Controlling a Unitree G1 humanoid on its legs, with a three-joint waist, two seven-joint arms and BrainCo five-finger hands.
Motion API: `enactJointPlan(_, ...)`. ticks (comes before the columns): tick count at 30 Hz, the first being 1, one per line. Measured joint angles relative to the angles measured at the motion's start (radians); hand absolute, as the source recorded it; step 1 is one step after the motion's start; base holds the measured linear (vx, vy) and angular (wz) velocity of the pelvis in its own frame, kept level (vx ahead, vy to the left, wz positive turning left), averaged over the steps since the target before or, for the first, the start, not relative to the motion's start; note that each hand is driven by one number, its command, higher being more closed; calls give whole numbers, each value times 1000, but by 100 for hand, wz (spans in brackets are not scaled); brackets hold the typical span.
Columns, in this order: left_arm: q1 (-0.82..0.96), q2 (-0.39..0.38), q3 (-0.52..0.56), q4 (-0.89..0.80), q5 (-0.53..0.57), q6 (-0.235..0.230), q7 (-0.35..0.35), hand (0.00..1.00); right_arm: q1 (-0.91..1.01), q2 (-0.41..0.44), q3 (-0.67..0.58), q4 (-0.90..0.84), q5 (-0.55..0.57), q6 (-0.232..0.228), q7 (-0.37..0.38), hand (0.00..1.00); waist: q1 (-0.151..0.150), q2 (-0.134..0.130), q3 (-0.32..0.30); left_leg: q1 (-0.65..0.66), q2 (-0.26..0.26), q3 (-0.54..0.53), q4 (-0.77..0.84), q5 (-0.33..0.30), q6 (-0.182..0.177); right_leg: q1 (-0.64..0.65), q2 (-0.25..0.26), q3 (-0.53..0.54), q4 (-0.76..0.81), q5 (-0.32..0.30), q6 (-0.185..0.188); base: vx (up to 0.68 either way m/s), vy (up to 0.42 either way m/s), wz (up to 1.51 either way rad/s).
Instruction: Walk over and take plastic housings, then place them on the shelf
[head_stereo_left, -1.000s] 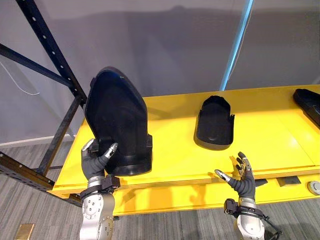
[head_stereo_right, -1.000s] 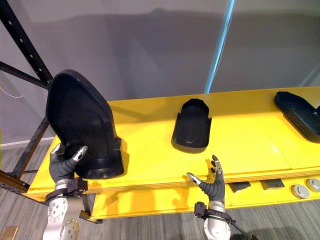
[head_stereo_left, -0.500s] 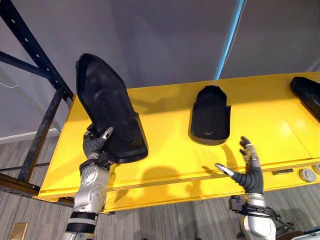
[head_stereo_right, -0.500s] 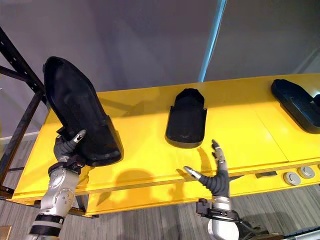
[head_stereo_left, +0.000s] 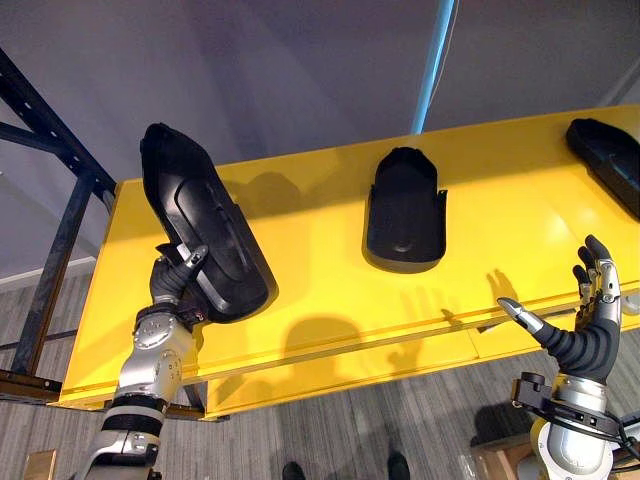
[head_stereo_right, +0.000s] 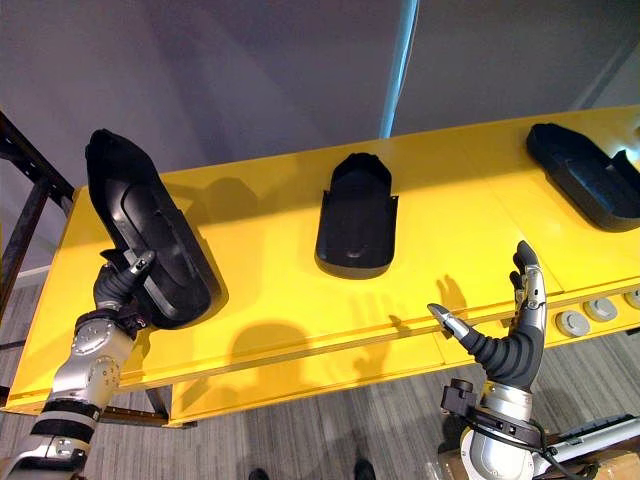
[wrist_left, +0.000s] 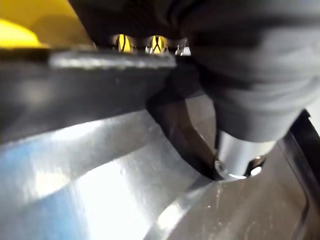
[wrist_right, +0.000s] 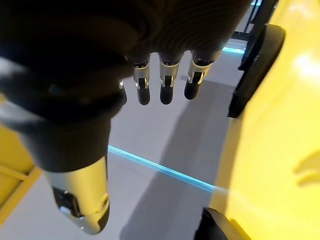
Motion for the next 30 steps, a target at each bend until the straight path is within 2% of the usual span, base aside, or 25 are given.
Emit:
enactJointPlan(4,-34,80,-41,49,59,12,-54,100,7,4,14,0,26,-7,20,0,0,2,13,-5,2,9,0,1,0,-11,3,10,1,2,0,-21,4,-7)
enactJointPlan(5,-57,105,-60,77,76,15,-68,0,10,7,26,0,26,-9,26,0,0,2,21,-4,2,12,0,1,0,-12,3,13,1,2,0,-4,2,-6)
enactJointPlan(11,-107,165,-78,114,136,42,-103,0,24,9,68,0,26,-18,49,0,0,3,41,-4,4,20,0,1,0,-17,5,21,1,4,-1,-6,3,-4)
enactJointPlan(22,-117,177,-92,98,132,66,-96,0,88,9,116,0,26,-18,78,0,1,3,49,4,5,16,0,2,0,-7,7,18,1,3,-1,-1,1,0)
enactJointPlan(30,-115,184,-157,-39,-46,76,-52,0,96,9,162,4,26,-18,91,0,4,4,49,19,4,2,0,4,1,15,6,8,0,3,-1,-11,7,4)
